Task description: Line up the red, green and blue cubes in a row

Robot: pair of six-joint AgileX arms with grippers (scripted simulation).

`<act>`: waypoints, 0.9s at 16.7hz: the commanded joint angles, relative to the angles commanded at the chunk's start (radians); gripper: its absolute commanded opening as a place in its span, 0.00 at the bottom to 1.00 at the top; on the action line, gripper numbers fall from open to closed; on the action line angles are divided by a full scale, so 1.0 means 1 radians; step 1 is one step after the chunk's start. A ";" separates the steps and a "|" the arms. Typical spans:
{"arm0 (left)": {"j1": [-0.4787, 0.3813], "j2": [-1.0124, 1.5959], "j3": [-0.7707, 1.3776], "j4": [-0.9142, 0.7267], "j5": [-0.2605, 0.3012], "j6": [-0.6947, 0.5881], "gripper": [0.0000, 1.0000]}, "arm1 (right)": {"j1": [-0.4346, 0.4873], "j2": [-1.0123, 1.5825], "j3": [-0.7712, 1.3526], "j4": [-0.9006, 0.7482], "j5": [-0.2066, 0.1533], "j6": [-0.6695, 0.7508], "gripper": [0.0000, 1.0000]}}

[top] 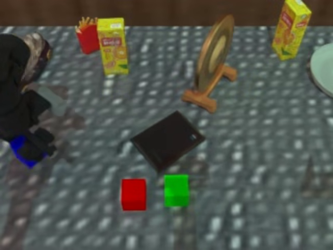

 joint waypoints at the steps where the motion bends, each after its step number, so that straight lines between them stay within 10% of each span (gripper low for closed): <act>1: 0.004 -0.020 0.019 -0.038 0.000 -0.002 0.00 | 0.000 0.000 0.000 0.000 0.000 0.000 1.00; 9: -0.004 -0.050 0.062 -0.098 -0.002 -0.015 0.00 | 0.000 0.000 0.000 0.000 0.000 0.000 1.00; 15: -0.191 0.074 0.249 -0.184 -0.009 -0.303 0.00 | 0.000 0.000 0.000 0.000 0.000 0.000 1.00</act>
